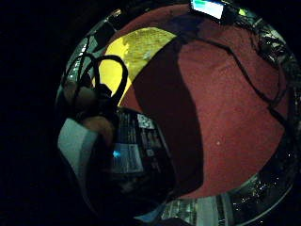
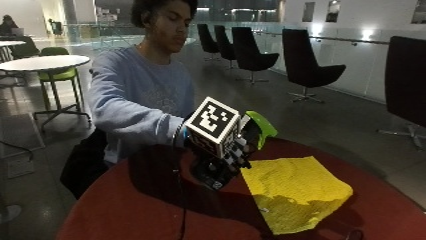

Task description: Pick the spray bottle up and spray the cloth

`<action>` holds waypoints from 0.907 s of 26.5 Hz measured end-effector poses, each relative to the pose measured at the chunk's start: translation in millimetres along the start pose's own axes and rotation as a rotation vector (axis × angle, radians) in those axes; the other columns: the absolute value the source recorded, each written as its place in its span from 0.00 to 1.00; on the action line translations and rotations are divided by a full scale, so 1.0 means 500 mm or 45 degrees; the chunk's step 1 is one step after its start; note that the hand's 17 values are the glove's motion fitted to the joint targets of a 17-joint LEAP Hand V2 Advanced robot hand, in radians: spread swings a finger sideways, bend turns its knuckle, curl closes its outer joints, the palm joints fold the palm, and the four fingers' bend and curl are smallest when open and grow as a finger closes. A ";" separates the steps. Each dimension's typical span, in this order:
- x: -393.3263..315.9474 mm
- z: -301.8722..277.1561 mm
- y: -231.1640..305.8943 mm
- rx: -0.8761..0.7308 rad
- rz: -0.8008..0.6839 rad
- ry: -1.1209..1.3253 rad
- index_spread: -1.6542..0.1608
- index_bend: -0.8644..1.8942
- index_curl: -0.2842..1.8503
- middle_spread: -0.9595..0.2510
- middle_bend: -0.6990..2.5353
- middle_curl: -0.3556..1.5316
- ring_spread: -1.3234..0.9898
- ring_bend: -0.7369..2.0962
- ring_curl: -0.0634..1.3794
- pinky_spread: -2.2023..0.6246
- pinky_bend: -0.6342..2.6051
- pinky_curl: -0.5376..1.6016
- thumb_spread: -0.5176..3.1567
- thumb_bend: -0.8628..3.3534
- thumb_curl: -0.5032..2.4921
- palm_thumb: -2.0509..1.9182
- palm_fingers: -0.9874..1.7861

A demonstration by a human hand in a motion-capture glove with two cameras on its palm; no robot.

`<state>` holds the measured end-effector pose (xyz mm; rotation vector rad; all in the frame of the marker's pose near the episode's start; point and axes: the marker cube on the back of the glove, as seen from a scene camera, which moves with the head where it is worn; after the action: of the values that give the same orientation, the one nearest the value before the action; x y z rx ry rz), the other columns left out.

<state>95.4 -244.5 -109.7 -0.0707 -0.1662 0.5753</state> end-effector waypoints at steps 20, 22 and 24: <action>-0.016 0.008 -0.031 -0.115 0.140 0.155 0.76 0.36 0.31 0.70 0.29 0.43 0.55 0.43 0.30 0.79 0.29 0.42 0.30 0.20 0.38 0.78 0.76; -0.017 0.007 -0.030 -0.119 0.143 0.159 0.76 0.36 0.31 0.70 0.29 0.43 0.55 0.43 0.30 0.79 0.29 0.42 0.30 0.20 0.38 0.78 0.76; -0.019 0.006 -0.030 -0.123 0.145 0.164 0.76 0.36 0.31 0.70 0.29 0.43 0.55 0.43 0.30 0.79 0.29 0.42 0.30 0.20 0.38 0.78 0.76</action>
<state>95.2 -262.2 -106.3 -0.2118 -0.0646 0.6740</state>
